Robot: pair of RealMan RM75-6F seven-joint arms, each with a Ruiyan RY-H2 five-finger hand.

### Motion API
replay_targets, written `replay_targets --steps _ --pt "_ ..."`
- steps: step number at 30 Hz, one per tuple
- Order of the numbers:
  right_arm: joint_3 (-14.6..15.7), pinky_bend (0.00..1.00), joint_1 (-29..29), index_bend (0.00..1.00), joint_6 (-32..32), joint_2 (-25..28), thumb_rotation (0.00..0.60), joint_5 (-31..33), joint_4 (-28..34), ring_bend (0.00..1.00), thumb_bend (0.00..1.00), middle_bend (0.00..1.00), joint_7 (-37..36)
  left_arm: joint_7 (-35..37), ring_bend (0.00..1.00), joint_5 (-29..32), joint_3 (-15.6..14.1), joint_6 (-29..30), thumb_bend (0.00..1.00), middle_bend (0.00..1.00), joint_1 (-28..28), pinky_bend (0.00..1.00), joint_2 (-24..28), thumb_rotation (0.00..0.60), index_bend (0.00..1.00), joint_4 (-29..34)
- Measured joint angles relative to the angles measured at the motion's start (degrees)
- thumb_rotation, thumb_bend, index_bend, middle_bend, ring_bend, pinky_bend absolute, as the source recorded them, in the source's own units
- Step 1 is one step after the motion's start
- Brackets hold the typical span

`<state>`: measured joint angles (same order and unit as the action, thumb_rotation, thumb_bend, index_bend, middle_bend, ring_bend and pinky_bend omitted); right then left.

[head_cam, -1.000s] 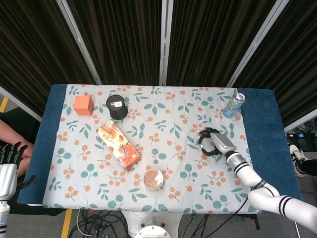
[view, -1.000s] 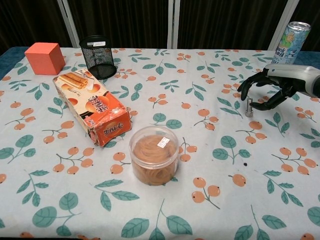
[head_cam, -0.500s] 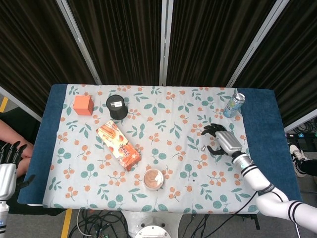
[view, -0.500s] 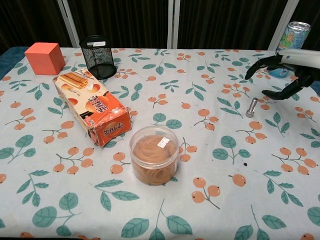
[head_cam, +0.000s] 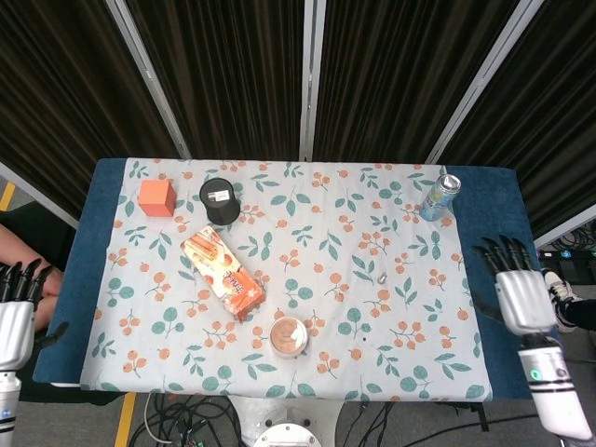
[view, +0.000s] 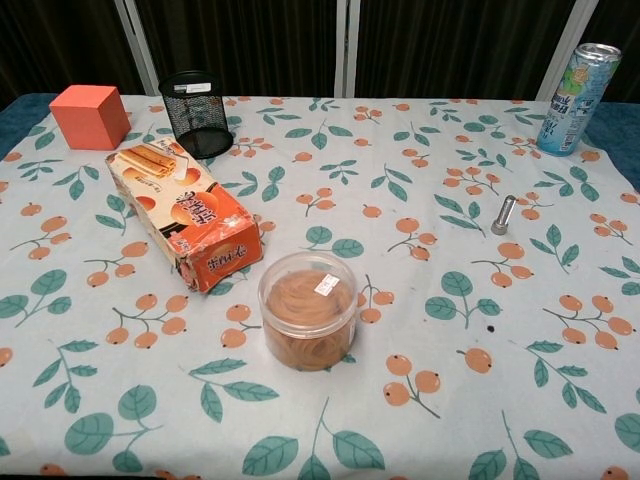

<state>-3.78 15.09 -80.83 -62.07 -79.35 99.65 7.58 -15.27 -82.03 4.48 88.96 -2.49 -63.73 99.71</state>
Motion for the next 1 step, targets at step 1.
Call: replay_targets --steps 1 --pt "0.61 0.00 -1.43 0.17 -1.28 0.90 0.600 -0.37 1.21 0.00 0.21 0.11 -0.10 -0.07 0.00 0.05 0.02 -0.08 0.14 0.06 -0.06 0.00 -0.02 0.600 0.13 0.06"
